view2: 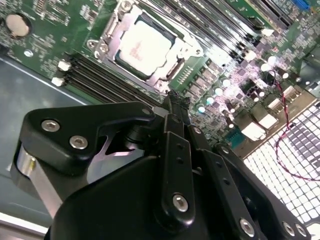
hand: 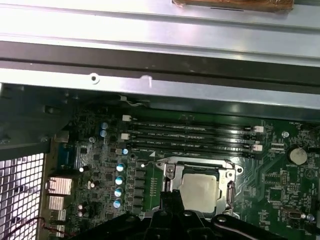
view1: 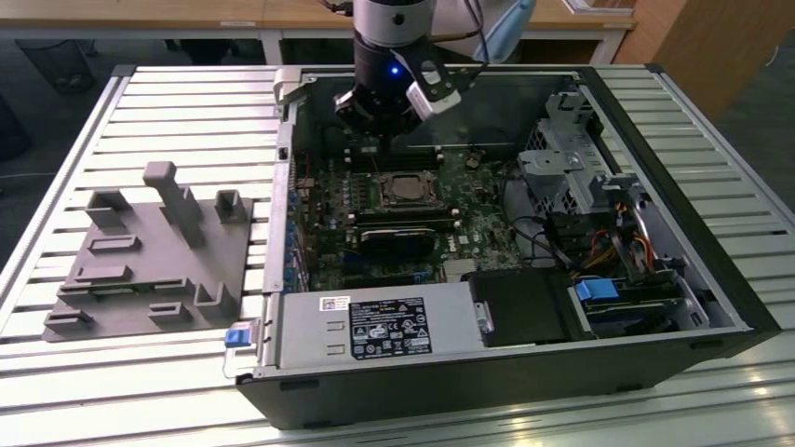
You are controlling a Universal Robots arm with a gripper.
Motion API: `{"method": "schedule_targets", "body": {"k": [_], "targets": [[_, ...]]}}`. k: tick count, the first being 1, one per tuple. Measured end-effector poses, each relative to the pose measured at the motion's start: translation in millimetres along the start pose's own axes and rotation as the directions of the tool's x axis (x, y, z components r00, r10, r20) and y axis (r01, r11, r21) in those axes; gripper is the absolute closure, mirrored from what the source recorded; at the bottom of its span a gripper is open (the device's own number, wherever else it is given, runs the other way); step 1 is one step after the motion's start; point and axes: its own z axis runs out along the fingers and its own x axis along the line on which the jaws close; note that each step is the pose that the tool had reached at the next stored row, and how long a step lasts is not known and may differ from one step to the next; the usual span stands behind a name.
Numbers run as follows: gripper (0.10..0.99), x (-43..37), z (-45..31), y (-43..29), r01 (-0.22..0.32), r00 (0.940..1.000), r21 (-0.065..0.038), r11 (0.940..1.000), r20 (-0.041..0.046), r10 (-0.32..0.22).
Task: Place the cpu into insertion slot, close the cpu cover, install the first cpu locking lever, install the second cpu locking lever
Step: 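Install the first cpu locking lever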
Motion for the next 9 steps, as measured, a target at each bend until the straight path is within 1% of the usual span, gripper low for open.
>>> {"method": "schedule_targets", "body": {"k": [4, 9], "targets": [[0.980, 9.5, 2.7, 0.8, -0.006, 1.0000, 0.000, 1.0000, 0.0013, 0.006], [0.980, 17.0, 4.7, 2.2, -0.005, 1.0000, 0.000, 1.0000, 0.0011, 0.005]]}}
